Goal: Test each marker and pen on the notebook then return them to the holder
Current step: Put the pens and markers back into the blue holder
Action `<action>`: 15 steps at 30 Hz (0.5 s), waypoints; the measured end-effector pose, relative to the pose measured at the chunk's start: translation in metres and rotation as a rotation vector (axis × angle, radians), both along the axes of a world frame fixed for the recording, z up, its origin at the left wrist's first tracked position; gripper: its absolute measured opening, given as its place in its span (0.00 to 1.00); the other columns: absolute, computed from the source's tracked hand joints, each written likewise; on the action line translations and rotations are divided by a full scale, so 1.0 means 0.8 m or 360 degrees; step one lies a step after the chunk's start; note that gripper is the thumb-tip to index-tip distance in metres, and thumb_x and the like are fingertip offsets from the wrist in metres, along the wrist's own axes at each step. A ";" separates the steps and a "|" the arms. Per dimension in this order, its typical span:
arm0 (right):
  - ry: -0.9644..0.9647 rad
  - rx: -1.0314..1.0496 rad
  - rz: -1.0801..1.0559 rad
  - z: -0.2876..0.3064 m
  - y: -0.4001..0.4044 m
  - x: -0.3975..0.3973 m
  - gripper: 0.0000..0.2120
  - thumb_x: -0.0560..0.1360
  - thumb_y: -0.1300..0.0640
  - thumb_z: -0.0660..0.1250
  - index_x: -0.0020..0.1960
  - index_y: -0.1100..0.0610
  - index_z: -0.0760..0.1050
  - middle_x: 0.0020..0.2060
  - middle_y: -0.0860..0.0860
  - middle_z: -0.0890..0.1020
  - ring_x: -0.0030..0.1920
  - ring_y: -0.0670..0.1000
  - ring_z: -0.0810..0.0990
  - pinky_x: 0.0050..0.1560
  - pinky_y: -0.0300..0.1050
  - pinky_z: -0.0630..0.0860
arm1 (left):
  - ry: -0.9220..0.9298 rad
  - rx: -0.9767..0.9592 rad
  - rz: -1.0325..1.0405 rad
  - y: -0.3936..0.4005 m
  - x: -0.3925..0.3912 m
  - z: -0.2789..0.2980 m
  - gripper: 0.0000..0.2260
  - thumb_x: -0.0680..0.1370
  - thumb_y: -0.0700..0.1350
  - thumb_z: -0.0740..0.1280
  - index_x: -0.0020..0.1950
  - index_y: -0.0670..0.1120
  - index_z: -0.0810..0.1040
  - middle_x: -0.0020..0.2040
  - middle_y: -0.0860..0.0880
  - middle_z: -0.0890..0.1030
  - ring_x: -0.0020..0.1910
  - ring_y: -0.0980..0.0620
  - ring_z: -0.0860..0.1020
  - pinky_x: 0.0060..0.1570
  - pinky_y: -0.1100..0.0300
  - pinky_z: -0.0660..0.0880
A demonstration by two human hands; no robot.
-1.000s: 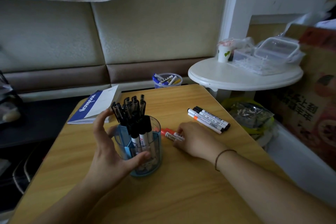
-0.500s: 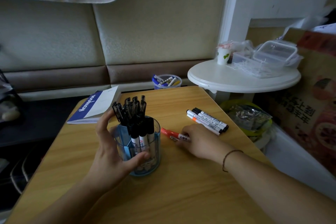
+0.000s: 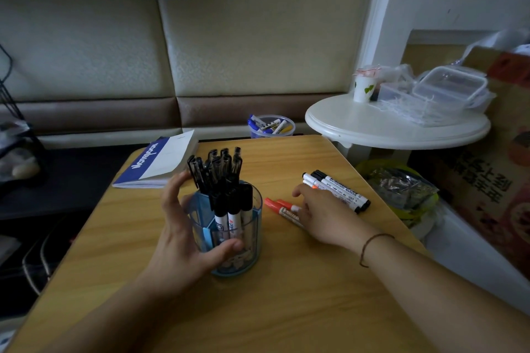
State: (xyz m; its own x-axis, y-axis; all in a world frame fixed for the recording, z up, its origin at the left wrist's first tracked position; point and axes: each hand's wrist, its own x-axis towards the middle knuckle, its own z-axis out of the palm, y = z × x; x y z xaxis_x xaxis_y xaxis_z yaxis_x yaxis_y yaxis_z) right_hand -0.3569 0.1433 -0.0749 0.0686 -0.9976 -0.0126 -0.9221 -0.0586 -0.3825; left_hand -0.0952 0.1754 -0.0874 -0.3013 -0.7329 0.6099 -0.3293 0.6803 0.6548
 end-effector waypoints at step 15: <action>0.0185 0.0066 0.0082 0.005 0.016 0.015 0.17 0.72 0.49 0.70 0.58 0.47 0.69 0.50 0.47 0.76 0.47 0.47 0.76 0.46 0.46 0.79 | -0.0001 -0.0037 -0.0017 -0.005 0.003 -0.008 0.48 0.67 0.69 0.70 0.75 0.59 0.42 0.73 0.69 0.54 0.68 0.64 0.69 0.62 0.65 0.70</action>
